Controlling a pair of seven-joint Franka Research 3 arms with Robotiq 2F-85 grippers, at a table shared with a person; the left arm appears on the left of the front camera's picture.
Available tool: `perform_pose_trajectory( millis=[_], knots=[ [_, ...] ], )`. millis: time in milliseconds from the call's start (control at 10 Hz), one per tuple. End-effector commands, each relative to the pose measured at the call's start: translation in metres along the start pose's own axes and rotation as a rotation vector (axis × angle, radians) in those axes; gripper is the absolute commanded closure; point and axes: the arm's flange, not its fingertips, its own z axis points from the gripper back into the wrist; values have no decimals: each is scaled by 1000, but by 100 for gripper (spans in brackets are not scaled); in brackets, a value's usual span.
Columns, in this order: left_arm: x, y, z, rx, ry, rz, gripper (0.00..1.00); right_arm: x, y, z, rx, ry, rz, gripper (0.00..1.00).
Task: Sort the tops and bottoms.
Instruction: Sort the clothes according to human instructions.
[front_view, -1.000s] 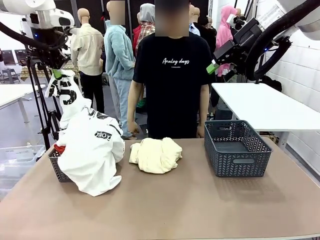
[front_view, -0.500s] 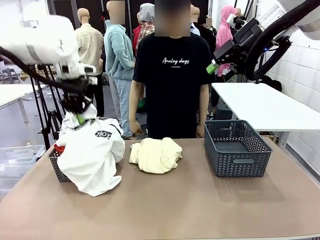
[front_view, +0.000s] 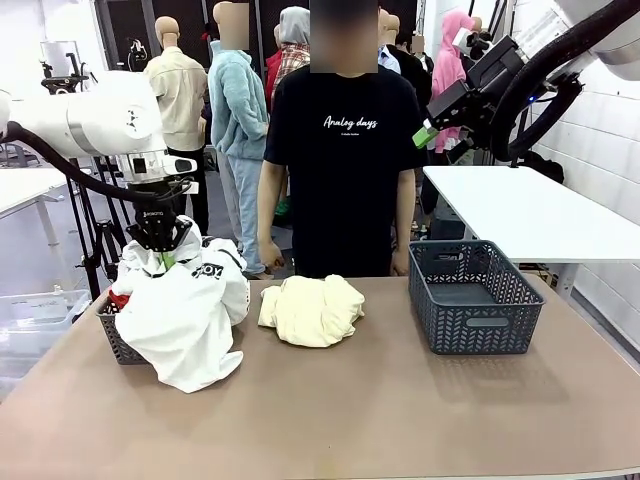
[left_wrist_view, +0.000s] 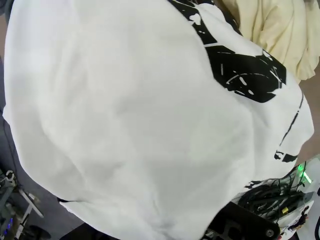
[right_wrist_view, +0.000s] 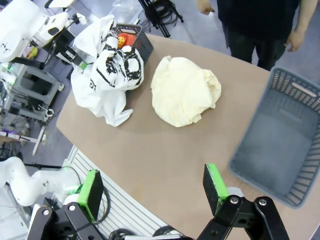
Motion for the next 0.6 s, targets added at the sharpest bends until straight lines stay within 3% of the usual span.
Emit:
perform_pose_trajectory(
  millis=[0, 200, 500],
  knots=[
    [1, 3, -4, 0, 6, 5, 100, -1, 1, 0, -11, 8, -8, 0],
    [5, -5, -36, 14, 59, 17, 100, -1, 1, 0, -11, 8, -8, 0],
    [5, -8, -81, 69, -26, 76, 100, -1, 1, 0, -11, 8, -8, 0]
  ],
)
